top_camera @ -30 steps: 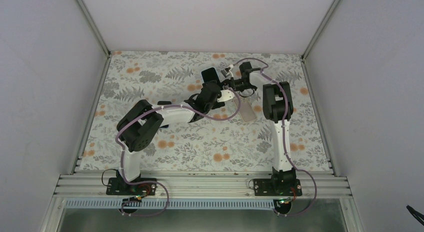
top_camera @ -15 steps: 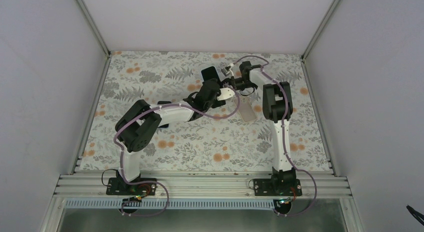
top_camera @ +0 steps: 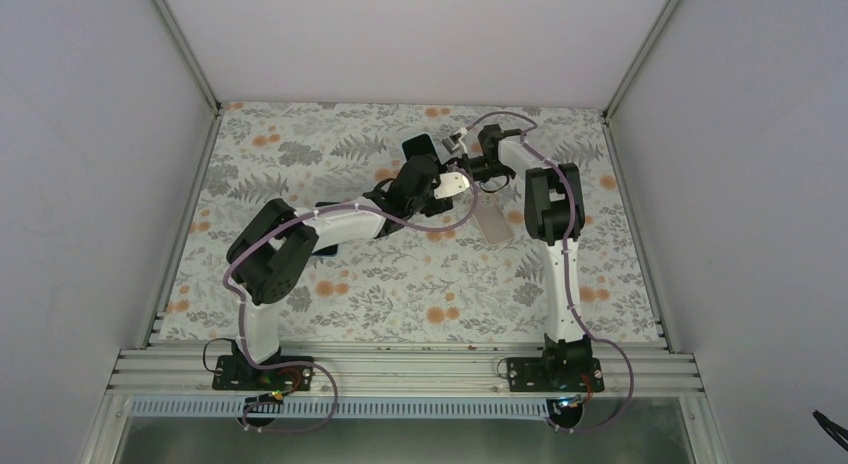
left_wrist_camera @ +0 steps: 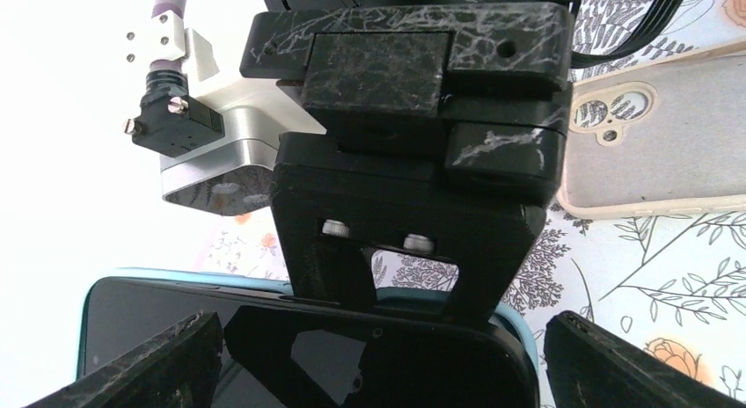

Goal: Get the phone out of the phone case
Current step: Remove the phone case from the phone.

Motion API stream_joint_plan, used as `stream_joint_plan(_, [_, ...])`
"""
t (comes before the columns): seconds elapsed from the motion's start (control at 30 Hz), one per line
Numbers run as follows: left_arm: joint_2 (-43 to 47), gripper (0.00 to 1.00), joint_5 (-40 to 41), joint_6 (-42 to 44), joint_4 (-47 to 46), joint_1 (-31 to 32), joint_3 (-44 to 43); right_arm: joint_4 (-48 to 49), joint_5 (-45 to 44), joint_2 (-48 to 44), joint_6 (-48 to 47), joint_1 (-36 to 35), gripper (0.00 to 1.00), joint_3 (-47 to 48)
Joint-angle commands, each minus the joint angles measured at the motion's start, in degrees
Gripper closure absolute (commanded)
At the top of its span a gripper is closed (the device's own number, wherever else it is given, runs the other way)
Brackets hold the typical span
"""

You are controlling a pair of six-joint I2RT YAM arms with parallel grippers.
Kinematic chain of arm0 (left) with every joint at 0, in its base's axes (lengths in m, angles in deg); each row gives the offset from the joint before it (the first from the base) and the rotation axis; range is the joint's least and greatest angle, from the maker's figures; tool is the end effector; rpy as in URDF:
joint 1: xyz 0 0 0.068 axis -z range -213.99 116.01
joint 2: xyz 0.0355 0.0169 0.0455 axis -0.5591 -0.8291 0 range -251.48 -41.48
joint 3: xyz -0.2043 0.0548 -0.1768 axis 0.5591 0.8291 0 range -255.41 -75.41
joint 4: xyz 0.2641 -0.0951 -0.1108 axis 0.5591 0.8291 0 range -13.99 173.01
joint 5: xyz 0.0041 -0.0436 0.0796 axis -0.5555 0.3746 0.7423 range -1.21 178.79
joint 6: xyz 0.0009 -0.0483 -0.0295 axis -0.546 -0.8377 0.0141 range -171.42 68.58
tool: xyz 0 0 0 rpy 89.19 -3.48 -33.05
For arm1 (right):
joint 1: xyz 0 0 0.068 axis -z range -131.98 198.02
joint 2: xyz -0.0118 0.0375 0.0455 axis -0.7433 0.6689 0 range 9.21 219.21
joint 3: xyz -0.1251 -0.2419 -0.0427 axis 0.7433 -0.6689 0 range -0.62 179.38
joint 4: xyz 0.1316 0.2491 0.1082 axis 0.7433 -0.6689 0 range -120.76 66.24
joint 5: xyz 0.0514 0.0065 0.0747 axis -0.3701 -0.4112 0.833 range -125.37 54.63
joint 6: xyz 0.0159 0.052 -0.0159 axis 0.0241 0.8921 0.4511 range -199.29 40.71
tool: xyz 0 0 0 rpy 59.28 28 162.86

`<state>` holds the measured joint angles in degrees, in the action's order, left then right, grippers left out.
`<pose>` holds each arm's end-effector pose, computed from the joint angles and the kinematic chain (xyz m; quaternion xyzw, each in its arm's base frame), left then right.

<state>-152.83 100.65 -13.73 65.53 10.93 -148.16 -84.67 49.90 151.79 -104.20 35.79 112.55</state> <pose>0.3447 -0.3323 0.1764 0.5233 0.6759 0.0561 0.5159 0.4917 0.1469 0.1095 -0.2325 0.6980 0.6734 0.0728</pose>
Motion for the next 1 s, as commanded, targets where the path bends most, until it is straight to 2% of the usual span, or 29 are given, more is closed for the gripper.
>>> stream_joint_plan(0.0, [3.83, 0.1, -3.67, -1.84, 1.62, -0.39, -0.52, -1.09, 11.53, 0.56, -2.37, 0.58, 0.96, 2.13])
stream_joint_plan(0.13, [5.39, 0.11, -3.86, -1.05, 1.25, -0.61, 0.94, -1.56, 11.58, 0.66, -2.67, 0.68, 0.96, 2.53])
stream_joint_plan(0.2, [5.4, 0.14, -3.08, -0.84, 1.06, -0.78, 0.97, -1.66, 11.71, 0.62, -2.65, 0.67, 0.96, 2.66])
stream_joint_plan(0.47, [2.34, 0.18, -1.24, -0.33, 2.6, -1.01, -1.2, -3.36, 12.02, 0.61, -3.88, 0.75, 0.96, 3.47])
stream_joint_plan(0.6, [2.3, 0.21, 2.1, -0.02, 0.48, -0.89, -0.7, -3.86, 12.06, 0.67, -4.18, 0.84, 0.96, 3.61])
stream_joint_plan(0.83, [5.49, 0.38, 8.91, 1.49, -8.5, -0.86, 3.05, -4.62, 12.46, 1.13, -5.08, 0.84, 0.96, 3.73])
stream_joint_plan(0.97, [4.27, 0.54, 15.82, 6.2, -13.94, -0.11, 3.89, -7.24, 12.96, 1.97, -7.12, 0.88, 0.96, 4.74])
